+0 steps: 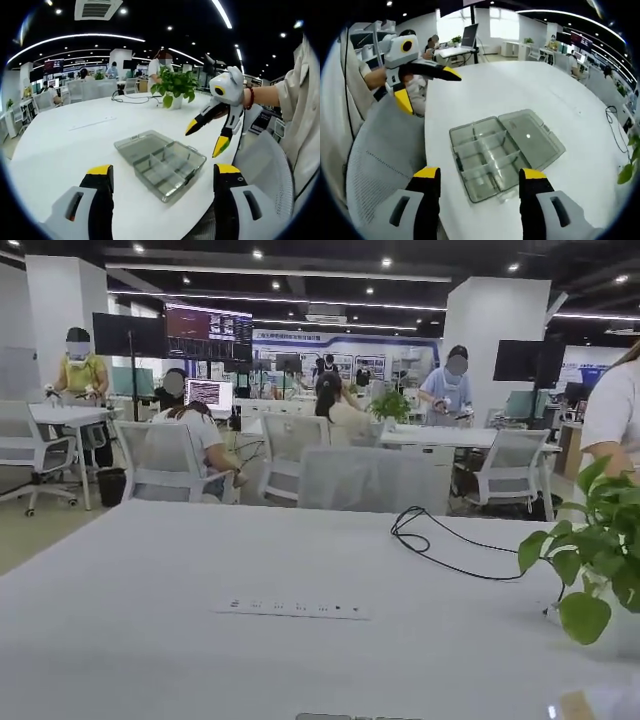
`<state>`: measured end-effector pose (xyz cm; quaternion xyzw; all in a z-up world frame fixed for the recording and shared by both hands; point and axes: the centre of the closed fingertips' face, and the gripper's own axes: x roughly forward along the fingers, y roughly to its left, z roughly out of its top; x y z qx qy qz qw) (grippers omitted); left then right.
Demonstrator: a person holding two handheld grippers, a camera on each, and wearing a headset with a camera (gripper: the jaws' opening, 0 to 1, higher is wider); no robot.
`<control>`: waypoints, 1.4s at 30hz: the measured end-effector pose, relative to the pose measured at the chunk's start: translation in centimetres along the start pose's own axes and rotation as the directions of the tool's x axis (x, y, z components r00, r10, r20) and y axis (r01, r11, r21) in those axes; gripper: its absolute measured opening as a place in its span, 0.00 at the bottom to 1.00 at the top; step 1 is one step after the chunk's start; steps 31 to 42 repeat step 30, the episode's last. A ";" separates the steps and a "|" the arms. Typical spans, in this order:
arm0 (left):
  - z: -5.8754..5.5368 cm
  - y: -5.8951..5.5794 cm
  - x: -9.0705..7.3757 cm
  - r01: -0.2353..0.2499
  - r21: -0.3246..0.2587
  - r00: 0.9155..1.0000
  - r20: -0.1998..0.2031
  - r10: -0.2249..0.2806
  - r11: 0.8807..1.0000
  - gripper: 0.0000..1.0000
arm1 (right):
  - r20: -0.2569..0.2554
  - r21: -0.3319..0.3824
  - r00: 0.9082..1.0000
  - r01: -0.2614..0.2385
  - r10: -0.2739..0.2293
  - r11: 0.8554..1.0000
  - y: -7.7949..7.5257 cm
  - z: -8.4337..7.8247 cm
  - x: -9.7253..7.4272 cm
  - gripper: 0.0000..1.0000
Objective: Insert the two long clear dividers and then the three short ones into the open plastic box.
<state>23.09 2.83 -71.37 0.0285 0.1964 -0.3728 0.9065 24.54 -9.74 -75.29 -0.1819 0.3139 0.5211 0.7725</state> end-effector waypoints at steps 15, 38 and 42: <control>0.3 0.7 -1.9 -0.067 -0.005 0.998 -0.021 0.067 0.998 0.97 | 0.230 0.205 0.952 0.155 -0.201 0.967 0.6 1.2 -3.3 1.00; -0.2 1.6 -2.7 -0.096 0.000 0.995 -0.021 0.096 0.995 1.00 | 0.249 0.289 0.914 0.247 -0.321 0.925 0.3 0.5 -4.3 1.00; -0.2 1.6 -2.7 -0.096 0.000 0.995 -0.021 0.096 0.995 1.00 | 0.249 0.289 0.914 0.247 -0.321 0.925 0.3 0.5 -4.3 1.00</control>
